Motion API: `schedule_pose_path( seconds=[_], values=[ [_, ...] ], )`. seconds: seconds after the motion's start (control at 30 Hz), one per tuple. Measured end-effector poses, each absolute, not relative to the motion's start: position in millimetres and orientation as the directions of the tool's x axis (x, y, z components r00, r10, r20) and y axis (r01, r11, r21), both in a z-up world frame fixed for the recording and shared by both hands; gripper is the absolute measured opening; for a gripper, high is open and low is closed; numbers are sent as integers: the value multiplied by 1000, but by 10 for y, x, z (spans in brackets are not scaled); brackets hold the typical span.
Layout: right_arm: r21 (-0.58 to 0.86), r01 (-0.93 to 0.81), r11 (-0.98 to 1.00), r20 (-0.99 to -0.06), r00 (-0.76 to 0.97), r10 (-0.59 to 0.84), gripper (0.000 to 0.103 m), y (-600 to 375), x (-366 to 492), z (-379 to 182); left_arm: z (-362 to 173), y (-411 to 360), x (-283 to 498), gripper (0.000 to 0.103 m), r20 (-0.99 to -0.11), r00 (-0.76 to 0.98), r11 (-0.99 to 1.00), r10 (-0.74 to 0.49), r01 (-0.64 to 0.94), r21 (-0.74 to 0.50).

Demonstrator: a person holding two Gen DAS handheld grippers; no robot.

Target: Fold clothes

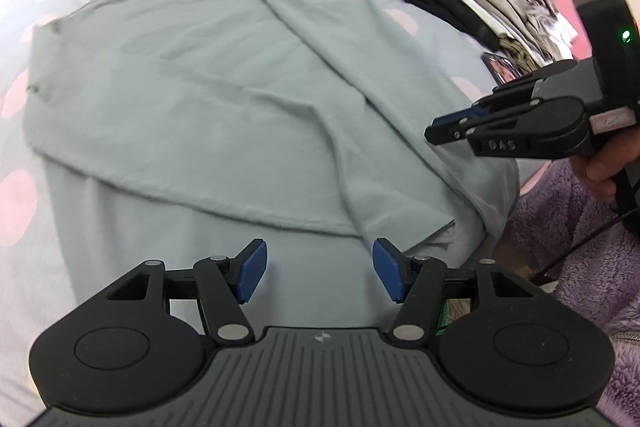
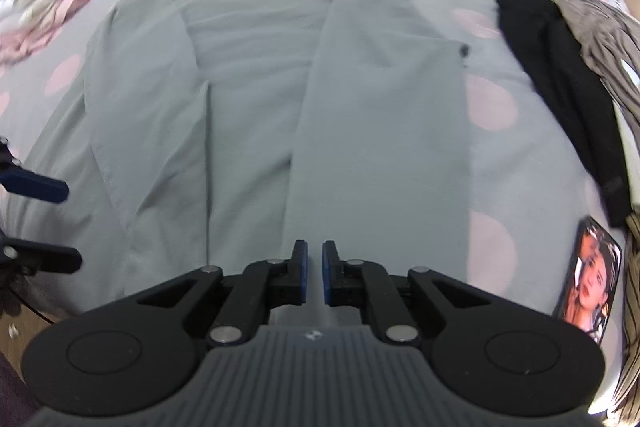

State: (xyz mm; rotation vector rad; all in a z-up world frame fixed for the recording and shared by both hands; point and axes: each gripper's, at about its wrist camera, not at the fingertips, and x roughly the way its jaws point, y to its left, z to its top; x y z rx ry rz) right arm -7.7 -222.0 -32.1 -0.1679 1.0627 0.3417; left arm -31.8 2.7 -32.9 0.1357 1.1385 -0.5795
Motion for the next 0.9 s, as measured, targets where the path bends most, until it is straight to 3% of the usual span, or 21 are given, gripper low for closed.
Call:
schedule_pose_path(
  seconds=[0.07, 0.13, 0.17, 0.43, 0.6, 0.67, 0.77, 0.87, 0.9],
  values=[
    [49, -372, 927, -859, 457, 229, 12, -2236, -161, -272, -354, -24, -314, 57, -888, 275, 837, -367, 515, -186],
    [70, -424, 903, -839, 465, 283, 20, -2196, -271, -225, -374, -54, -308, 57, -894, 269, 836, -359, 519, -180],
    [83, -451, 889, -830, 462, 312, 30, -2168, -307, -208, -384, -67, -306, 57, -896, 267, 836, -354, 520, -175],
    [105, -627, 772, -832, 370, 414, 32, -1858, -476, -239, -387, 36, -223, 56, -907, 337, 904, -252, 416, -97],
    [96, -713, 694, -844, 311, 437, 46, -1684, -555, -302, -418, 117, -198, 56, -913, 346, 925, -217, 373, -79],
    [86, -735, 672, -857, 289, 426, 46, -1630, -580, -350, -426, 125, -199, 56, -912, 344, 922, -223, 377, -83],
    [52, -738, 672, -880, 285, 381, 40, -1590, -585, -433, -428, 142, -183, 56, -912, 341, 918, -229, 388, -86],
    [45, -701, 712, -882, 307, 358, 13, -1653, -538, -432, -423, 142, -170, 56, -911, 342, 916, -229, 393, -83],
    [67, -680, 730, -876, 310, 369, 9, -1701, -505, -406, -423, 138, -166, 56, -911, 343, 915, -230, 394, -82]
  ],
)
